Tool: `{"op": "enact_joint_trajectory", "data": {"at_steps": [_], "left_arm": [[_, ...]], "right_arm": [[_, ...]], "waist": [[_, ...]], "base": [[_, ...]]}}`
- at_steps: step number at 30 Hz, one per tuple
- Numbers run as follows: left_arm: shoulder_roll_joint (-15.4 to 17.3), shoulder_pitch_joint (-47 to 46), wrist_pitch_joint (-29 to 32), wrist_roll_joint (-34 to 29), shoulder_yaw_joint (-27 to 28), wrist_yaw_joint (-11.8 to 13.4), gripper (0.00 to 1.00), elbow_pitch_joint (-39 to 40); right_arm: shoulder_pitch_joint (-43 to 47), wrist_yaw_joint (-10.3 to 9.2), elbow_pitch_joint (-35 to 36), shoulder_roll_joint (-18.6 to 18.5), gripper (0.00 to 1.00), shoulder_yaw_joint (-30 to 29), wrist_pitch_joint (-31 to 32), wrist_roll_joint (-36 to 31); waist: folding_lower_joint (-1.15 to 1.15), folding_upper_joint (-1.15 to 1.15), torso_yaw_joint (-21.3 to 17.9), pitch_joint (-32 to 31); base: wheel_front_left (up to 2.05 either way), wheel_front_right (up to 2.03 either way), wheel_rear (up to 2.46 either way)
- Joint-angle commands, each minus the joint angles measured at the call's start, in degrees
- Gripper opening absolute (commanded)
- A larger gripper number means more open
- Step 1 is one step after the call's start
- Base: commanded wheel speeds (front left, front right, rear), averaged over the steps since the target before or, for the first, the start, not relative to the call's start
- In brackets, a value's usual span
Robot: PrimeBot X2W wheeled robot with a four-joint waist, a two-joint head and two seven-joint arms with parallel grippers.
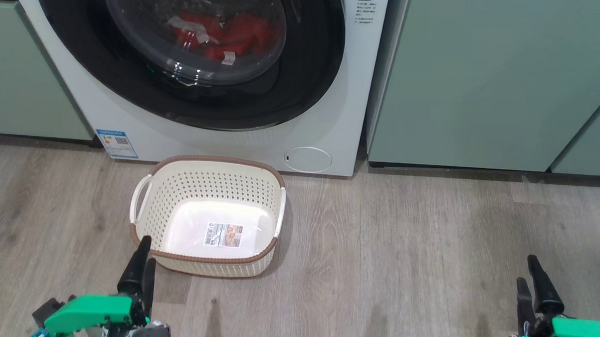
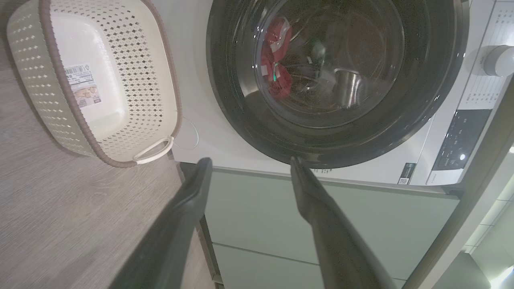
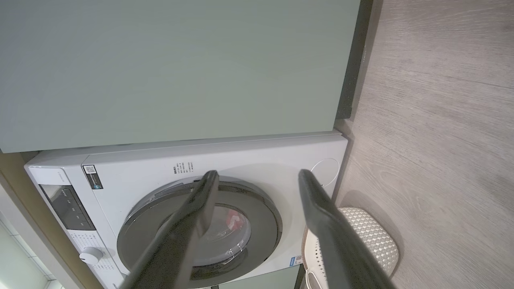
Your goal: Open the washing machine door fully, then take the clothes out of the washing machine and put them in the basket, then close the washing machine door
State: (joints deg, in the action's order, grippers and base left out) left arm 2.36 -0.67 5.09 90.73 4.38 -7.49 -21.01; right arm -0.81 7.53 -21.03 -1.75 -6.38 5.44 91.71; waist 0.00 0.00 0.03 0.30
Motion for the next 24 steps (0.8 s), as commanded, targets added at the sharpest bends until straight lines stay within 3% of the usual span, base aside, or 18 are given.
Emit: {"op": "enact_joint_trajectory", "data": {"at_steps": [1,14,24], "left_arm": [[0.18,-2.87,-0.37,-0.62,0.11,-0.03,1.00,2.08],[0.22,-3.59,-2.57,-9.12,0.98,0.06,1.00,3.72],[0.24,-3.80,-4.09,-18.41,-0.02,2.34,1.00,6.26]], "right_arm": [[-2.07,0.00,2.07,-0.16,1.00,0.19,-0.71,-0.26],[-3.05,-0.01,4.10,-0.26,1.00,1.22,-2.91,-9.07],[-3.67,-0.01,6.15,-0.34,1.00,2.34,-4.43,-18.19]], "waist": [[0.00,0.00,0.00,0.01],[0.00,0.00,0.17,0.21],[0.00,0.00,0.32,0.40]], "base": [[0.00,0.00,0.00],[0.00,0.00,0.00],[0.00,0.00,0.00]]}}
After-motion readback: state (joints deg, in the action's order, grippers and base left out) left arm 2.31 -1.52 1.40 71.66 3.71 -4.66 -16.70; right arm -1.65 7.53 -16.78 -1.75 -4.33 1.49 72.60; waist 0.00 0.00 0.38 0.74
